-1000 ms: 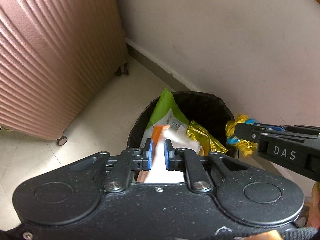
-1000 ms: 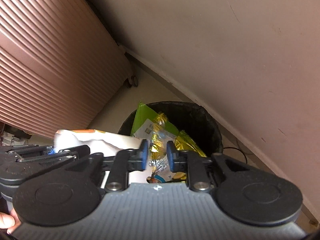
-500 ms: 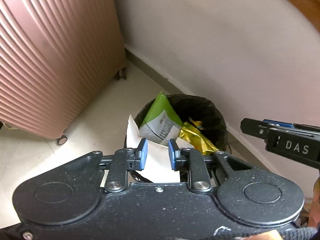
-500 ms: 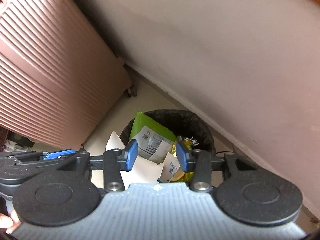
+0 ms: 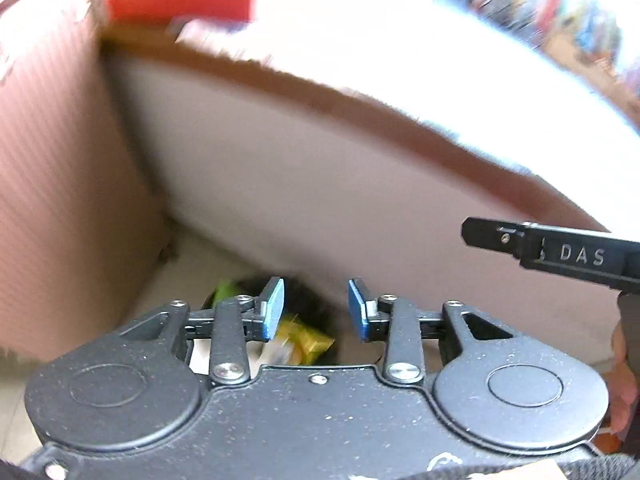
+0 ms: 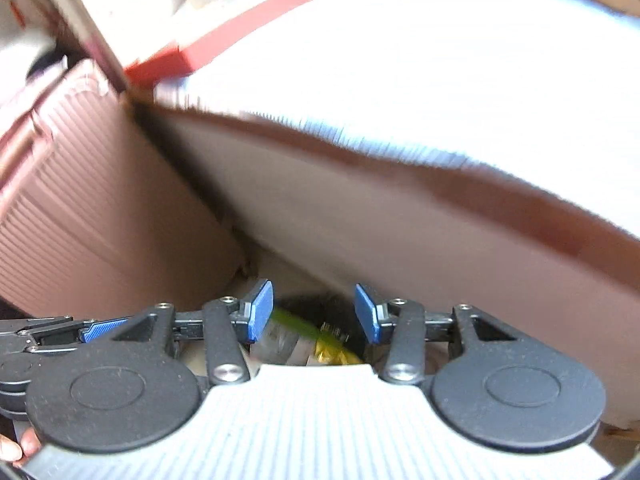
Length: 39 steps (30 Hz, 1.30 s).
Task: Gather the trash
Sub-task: 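Move both open tools up from the bin back over the blue mat, then grasp the small white-gold wrapper on the mat with the left tool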
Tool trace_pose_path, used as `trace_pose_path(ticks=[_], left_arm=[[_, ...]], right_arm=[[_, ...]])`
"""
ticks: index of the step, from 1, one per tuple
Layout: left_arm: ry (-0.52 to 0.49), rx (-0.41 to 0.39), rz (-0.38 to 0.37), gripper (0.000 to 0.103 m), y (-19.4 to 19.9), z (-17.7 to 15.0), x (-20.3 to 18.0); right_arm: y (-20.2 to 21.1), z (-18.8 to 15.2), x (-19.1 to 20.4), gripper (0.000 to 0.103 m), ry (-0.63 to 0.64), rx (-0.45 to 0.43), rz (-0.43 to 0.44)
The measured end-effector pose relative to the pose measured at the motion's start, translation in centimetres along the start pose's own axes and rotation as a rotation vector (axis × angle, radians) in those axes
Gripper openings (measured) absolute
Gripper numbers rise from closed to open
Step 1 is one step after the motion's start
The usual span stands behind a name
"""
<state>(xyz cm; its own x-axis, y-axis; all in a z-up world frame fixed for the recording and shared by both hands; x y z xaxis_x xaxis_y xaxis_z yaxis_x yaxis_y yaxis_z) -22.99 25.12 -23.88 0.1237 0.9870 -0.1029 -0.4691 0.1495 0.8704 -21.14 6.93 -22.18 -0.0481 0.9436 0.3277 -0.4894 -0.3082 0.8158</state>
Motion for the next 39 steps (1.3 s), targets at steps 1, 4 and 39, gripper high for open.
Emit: trace_pose_path(ticks=[1, 4, 39], left_arm=[[-0.016, -0.030, -0.018, 0.037, 0.9, 1.2, -0.8], [-0.056, -0.120, -0.056, 0.046, 3.1, 4.8, -3.2], [-0.027, -0.390, 0.126, 0.085, -22.9, 44.1, -21.3]], right_arm=[[1.4, 0.7, -0.2, 0.063, -0.006, -0.030, -0.002], [5.4, 2.8, -1.1, 0.067, -0.022, -0.143, -0.008], [7.9, 16.8, -20.8, 0.084, -0.030, -0.414, -0.124]])
Point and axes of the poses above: each gripper's, at about its wrist camera, not at the fingertips, and y roughly against the way its jaws point, x to its left, z to its top, the point moved 2 cm from there along -y, roughly the way its jaws point, and after that the axes turned 3 degrees about x, right-handed, at the moved point
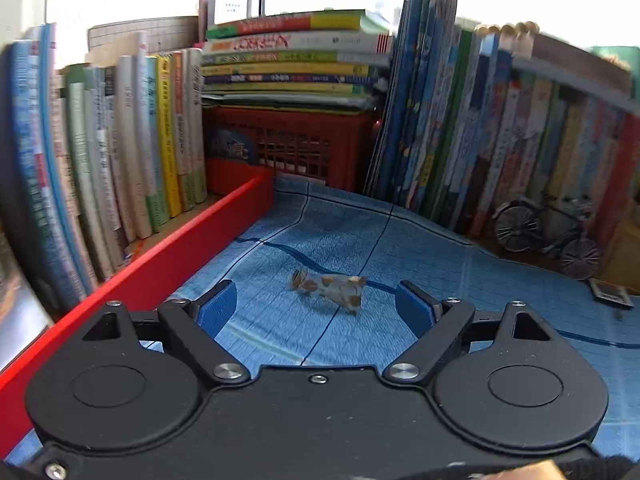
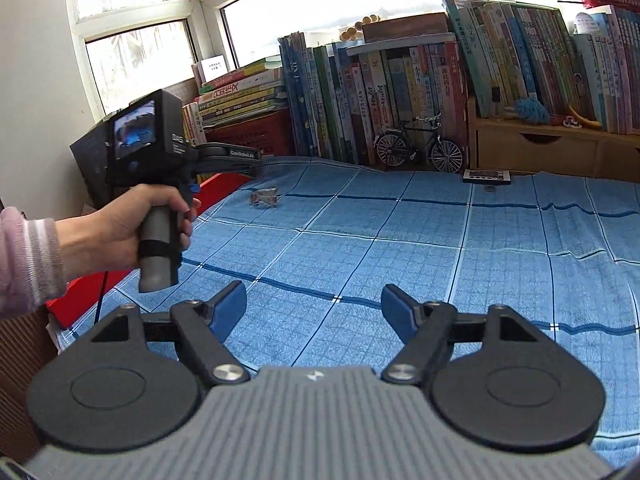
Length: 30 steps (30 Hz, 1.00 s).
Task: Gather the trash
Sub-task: 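Grasp the small white-gold wrapper on the mat with the left tool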
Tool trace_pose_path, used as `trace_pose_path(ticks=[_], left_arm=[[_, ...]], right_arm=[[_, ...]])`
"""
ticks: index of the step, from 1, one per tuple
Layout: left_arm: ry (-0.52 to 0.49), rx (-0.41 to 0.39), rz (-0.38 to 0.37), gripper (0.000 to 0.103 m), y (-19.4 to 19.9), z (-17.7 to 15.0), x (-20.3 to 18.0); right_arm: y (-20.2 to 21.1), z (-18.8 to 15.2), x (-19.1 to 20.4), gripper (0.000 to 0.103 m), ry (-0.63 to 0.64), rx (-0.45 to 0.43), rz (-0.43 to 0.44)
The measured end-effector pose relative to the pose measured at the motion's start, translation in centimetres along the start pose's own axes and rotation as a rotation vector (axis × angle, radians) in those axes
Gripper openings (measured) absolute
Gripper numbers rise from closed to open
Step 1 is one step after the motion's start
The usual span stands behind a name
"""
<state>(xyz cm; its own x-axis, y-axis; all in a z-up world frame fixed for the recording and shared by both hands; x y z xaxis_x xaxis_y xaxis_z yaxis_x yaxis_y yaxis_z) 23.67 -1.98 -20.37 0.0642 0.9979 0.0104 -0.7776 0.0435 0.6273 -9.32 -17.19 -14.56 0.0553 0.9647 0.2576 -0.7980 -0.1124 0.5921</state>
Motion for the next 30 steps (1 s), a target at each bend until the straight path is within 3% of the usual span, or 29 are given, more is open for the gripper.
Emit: trace_pose_path(ticks=[7, 10, 13, 15, 18, 22, 30], left_arm=[[-0.024, 0.022, 0.127, 0.086, -7.1, 0.7, -1.2], [0.033, 0.068, 0.122, 0.085, -9.0, 0.9, -0.5], [0.092, 0.123, 0.062, 0.065, -10.0, 0.4, 0.1], [0.106, 0.159, 0.021, 0.029, -10.4, -0.1, 0.2], [0.059, 0.139, -0.001, 0.015, -9.6, -0.7, -0.4], [-0.024, 0.125, -0.056, 0.012, -7.3, -1.6, -1.1], [-0.124, 0.086, -0.178, 0.012, 3.2, -5.6, -1.2]], right_arm=[[-2.6, -0.2, -2.0, 0.084, -0.017, 0.038, 0.013], [-3.3, -0.2, -2.4, 0.084, -0.025, 0.044, 0.016], [-3.8, -0.2, -2.7, 0.084, -0.031, 0.050, 0.017], [-4.1, -0.2, -2.9, 0.084, -0.043, 0.056, 0.020], [-4.2, -0.1, -2.9, 0.084, -0.045, 0.058, 0.015], [-4.3, -0.3, -3.0, 0.084, -0.045, 0.062, -0.001], [-3.7, -1.6, -2.3, 0.084, -0.057, 0.080, -0.025]])
Point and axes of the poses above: each gripper's, at about its wrist camera, not at the fingertips, and y roughly against the way its jaws point, x to its left, z to its top, the point moved 2 cm from there along -y, roughly the way its jaws point, and after that the axes turned 3 degrees about x, right-handed, at the moved point
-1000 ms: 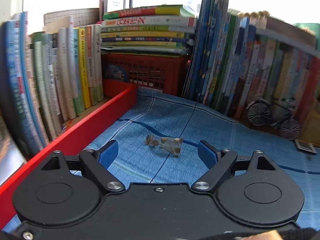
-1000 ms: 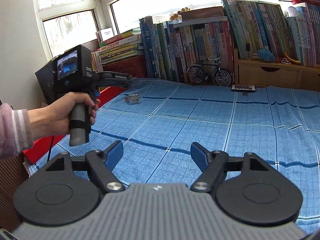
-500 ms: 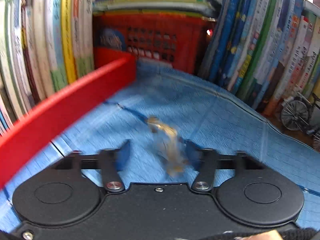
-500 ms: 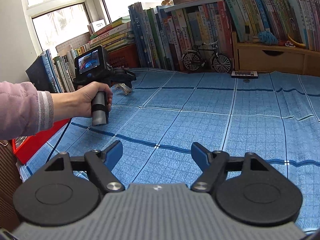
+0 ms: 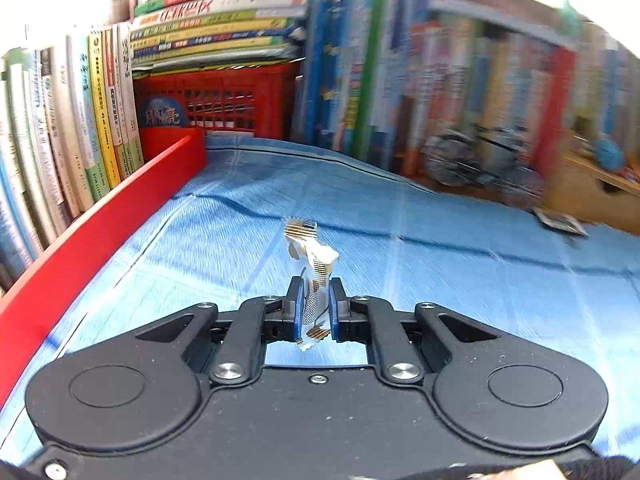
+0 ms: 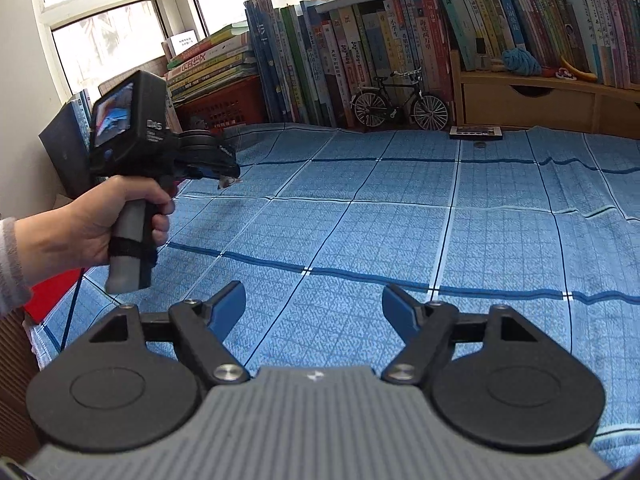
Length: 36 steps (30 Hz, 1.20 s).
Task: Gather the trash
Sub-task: 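Grasp the small white-gold wrapper on the mat with the left tool, then carry the white-gold wrapper with the left tool down over the bin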
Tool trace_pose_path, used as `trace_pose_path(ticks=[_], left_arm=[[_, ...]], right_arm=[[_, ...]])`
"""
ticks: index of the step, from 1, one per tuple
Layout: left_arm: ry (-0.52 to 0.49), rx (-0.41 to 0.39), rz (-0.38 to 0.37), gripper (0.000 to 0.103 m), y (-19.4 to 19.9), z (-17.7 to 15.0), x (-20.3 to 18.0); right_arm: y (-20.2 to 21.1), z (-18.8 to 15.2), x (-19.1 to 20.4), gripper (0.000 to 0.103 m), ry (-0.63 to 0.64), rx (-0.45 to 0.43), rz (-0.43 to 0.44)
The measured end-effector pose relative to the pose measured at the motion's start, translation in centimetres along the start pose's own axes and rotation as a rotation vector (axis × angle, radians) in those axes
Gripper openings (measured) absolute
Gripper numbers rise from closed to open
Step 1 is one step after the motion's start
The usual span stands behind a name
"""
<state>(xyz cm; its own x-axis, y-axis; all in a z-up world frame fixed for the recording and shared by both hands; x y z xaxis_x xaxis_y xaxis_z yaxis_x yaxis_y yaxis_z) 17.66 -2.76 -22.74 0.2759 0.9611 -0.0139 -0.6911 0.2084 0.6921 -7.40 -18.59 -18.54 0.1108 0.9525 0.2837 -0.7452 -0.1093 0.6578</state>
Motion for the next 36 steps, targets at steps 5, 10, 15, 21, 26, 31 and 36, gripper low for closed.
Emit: trace_pose_path(ticks=[5, 10, 15, 21, 26, 31, 36], left_arm=[[0.011, 0.009, -0.045, 0.012, 6.7, -4.2, -0.1], [0.009, 0.021, -0.048, 0.012, 13.4, -8.9, 1.1], [0.050, 0.048, -0.023, 0.012, 20.5, -14.2, 4.4], [0.122, 0.085, 0.059, 0.012, 28.1, -20.8, 9.1], [0.200, 0.177, 0.138, 0.013, 30.7, -26.8, 12.7], [0.253, 0.263, 0.183, 0.014, 29.8, -33.0, 15.4], [0.300, 0.358, 0.217, 0.014, 25.3, -38.4, 17.1]], right_arm=[[0.7, -1.0, 1.3, 0.084, 0.002, 0.006, 0.000], [1.4, -2.5, 3.4, 0.083, 0.029, 0.021, 0.015], [1.9, -4.6, 6.1, 0.080, 0.056, 0.045, 0.017], [2.1, -6.9, 9.5, 0.080, 0.080, 0.061, 0.012], [2.1, -8.3, 12.5, 0.080, 0.110, 0.063, 0.012], [2.0, -9.7, 15.7, 0.080, 0.160, 0.067, 0.024], [1.8, -10.9, 18.2, 0.080, 0.204, 0.079, 0.036]])
Point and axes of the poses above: each gripper's, at about its wrist camera, not at the fingertips, and y roughly against the way its jaws point, x to its left, z to its top, the point moved 2 cm from there along -y, roughly the way its jaws point, and after that the axes turned 3 degrees about x, right-handed, at the moved point
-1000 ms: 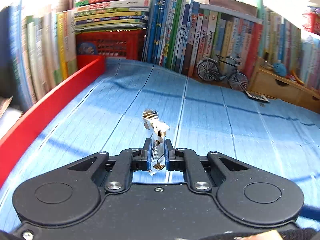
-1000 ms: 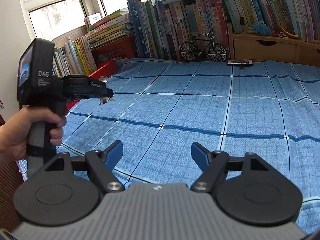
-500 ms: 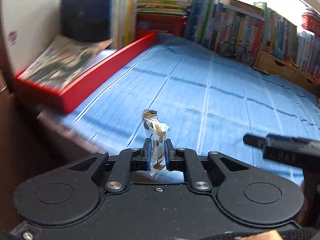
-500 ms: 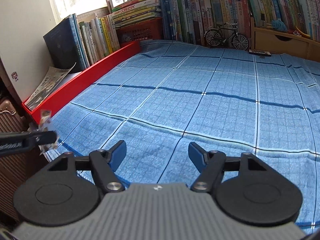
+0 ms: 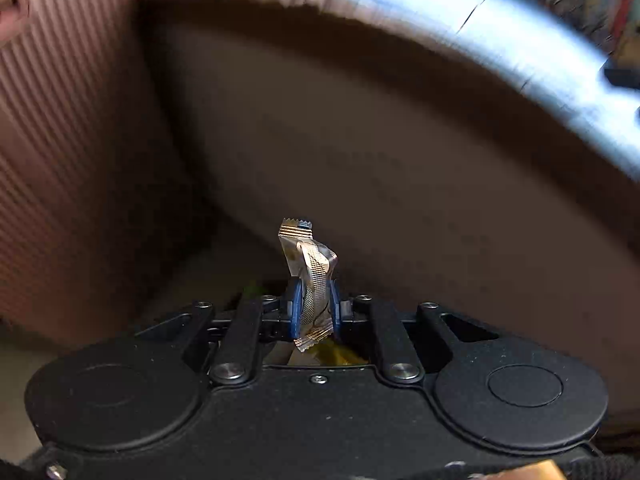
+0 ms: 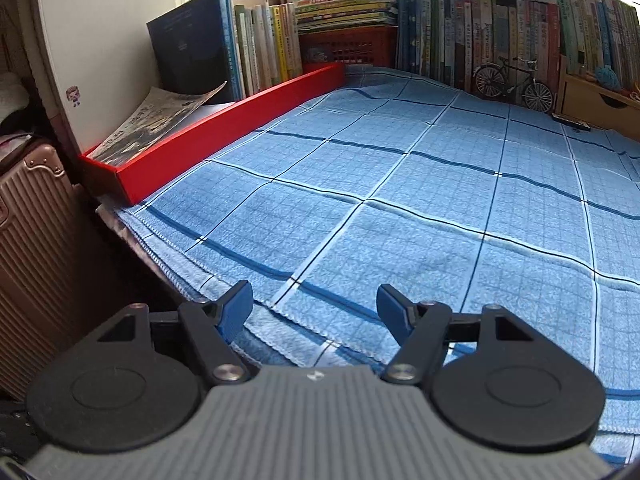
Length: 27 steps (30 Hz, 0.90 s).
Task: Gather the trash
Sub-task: 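Carry the white-gold wrapper with the left tool down over the bin, then open the left tool to drop the wrapper into the bin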
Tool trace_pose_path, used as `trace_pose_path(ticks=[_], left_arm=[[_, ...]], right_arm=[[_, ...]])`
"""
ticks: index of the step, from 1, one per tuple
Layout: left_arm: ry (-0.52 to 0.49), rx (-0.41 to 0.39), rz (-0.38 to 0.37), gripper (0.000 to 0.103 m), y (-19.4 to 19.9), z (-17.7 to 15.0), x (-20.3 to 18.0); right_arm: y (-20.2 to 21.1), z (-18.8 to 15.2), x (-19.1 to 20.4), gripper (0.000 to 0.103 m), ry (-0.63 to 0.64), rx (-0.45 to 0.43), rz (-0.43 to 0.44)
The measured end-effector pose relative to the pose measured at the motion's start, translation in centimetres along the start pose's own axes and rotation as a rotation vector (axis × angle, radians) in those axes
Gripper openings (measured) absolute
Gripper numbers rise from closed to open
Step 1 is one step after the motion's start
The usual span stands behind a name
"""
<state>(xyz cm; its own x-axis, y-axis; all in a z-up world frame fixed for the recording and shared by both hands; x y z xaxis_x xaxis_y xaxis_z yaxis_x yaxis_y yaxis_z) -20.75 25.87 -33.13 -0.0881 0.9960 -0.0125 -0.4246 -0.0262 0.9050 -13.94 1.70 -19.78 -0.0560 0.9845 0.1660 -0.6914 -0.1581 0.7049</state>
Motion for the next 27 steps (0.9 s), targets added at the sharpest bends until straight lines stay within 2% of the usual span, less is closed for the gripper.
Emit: trace_pose_path(ticks=[5, 6, 7, 9, 14, 22, 27], left_arm=[[0.031, 0.059, 0.010, 0.018, -3.8, -1.4, 1.6], [0.029, 0.066, 0.012, 0.023, -4.1, -1.5, 1.7], [0.028, 0.072, 0.014, 0.033, -4.3, -1.6, 1.9], [0.026, 0.078, 0.024, 0.043, -4.3, -1.7, 2.2], [0.021, 0.075, 0.017, 0.049, -3.2, -1.7, 2.8], [0.033, 0.092, 0.017, 0.050, -2.0, 0.2, 2.5], [0.020, 0.076, 0.011, 0.054, -0.7, 0.6, 2.4]], right_arm=[[-0.2, -0.3, 1.9, 0.080, 0.047, 0.000, -0.002], [-0.3, -0.4, 2.2, 0.080, 0.053, -0.001, -0.004], [-0.4, -0.4, 2.4, 0.080, 0.056, 0.000, -0.004], [-0.5, -0.4, 2.8, 0.080, 0.061, -0.001, -0.008], [-0.8, -0.3, 3.7, 0.080, 0.068, 0.000, -0.013], [-0.3, -0.5, 5.5, 0.080, 0.085, 0.006, 0.010], [0.5, -0.6, 6.1, 0.080, 0.090, 0.009, 0.023]])
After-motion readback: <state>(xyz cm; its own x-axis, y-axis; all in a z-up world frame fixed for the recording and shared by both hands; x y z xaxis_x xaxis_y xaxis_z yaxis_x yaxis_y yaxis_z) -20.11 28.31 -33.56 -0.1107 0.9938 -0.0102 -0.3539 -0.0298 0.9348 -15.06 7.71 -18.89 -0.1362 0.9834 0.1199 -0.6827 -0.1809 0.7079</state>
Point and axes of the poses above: each gripper's, at about its wrist camera, not at the fingertips, and y roughly against the way its jaws point, x to its left, z to its top, the point moved 2 cm from there along -y, roughly the way its jaws point, and after that the axes turned 3 degrees about x, right-handed, at the moved point
